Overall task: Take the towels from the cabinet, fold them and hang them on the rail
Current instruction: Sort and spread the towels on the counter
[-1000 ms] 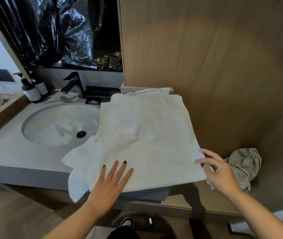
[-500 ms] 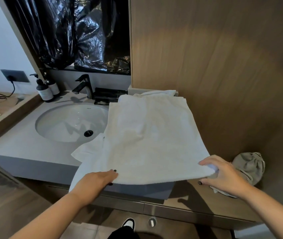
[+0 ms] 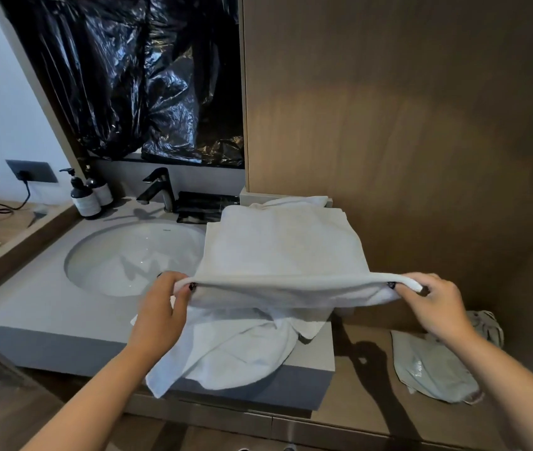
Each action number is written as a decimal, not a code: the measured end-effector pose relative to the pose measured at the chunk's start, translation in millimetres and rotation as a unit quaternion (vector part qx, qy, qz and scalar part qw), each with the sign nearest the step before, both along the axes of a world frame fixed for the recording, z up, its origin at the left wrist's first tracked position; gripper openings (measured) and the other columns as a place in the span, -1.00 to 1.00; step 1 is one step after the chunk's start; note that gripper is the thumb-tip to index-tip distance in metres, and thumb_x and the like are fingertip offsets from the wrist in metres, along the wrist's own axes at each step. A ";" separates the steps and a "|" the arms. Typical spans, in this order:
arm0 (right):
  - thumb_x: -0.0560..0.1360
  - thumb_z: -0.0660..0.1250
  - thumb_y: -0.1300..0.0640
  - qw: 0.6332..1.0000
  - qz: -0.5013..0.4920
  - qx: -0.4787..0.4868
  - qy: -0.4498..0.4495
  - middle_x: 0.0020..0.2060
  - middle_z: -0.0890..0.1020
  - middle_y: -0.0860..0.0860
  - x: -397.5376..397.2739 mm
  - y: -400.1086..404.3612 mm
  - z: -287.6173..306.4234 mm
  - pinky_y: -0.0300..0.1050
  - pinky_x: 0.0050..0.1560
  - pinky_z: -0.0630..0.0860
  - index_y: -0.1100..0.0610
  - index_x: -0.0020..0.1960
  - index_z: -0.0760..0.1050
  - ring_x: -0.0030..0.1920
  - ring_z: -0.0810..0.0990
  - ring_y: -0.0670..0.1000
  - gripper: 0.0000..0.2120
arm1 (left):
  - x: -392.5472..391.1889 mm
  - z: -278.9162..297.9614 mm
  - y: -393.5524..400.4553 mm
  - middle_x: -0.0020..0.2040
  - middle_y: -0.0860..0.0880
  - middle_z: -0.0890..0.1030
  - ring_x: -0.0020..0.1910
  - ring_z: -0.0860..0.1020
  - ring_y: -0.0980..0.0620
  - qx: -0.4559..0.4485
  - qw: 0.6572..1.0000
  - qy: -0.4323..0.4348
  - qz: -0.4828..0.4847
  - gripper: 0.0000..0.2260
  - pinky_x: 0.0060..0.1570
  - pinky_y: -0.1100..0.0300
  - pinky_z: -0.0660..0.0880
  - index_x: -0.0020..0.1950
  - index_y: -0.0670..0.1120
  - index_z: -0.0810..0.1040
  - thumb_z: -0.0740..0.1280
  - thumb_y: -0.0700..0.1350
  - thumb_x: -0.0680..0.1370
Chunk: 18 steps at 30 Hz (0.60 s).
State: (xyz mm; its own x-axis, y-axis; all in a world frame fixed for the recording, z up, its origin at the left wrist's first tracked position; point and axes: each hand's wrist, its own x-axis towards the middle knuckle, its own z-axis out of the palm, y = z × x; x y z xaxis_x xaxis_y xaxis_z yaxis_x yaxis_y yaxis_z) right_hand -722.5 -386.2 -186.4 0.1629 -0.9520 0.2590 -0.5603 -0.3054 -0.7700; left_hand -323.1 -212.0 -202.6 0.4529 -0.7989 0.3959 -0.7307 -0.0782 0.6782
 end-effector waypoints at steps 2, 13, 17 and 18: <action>0.52 0.38 0.29 1.000 0.011 0.002 -0.024 -0.14 0.64 -0.05 9.5 -5.7 13.5 -0.34 -0.17 0.40 0.03 -0.03 0.61 -0.09 0.59 -0.10 -0.83 | 3.6 6.8 -12.5 -0.17 0.07 0.54 -0.20 0.50 0.11 -0.018 0.998 0.045 0.029 -0.97 -0.25 0.27 0.37 0.01 -0.05 0.47 0.25 -0.15 0.64; 0.58 0.32 0.15 0.990 -0.047 0.045 -0.123 -0.12 0.65 0.02 64.6 -70.8 35.7 -0.06 -0.12 0.51 0.09 -0.03 0.59 -0.05 0.61 0.03 -0.93 | 32.7 14.8 -96.9 -0.19 0.01 0.56 -0.21 0.50 0.07 -0.066 0.972 0.197 0.108 -0.93 -0.28 0.12 0.41 0.02 -0.09 0.46 0.24 -0.10 0.64; 0.57 0.32 0.17 0.988 -0.070 0.034 -0.137 -0.18 0.62 0.18 87.5 -100.2 37.4 -0.05 -0.18 0.40 0.20 -0.10 0.56 -0.13 0.57 0.20 -0.88 | 49.6 12.8 -133.1 -0.20 0.03 0.55 -0.22 0.48 0.07 -0.065 0.970 0.202 0.120 -0.90 -0.25 0.08 0.40 0.01 -0.10 0.46 0.23 -0.08 0.65; 0.57 0.32 0.17 0.987 -0.073 0.033 -0.137 -0.20 0.61 0.19 93.0 -107.2 38.7 -0.06 -0.20 0.37 0.21 -0.12 0.56 -0.18 0.54 0.19 -0.87 | 53.8 11.3 -141.8 -0.20 0.03 0.55 -0.22 0.48 0.08 -0.065 0.968 0.207 0.122 -0.89 -0.24 0.07 0.39 0.01 -0.10 0.46 0.23 -0.07 0.65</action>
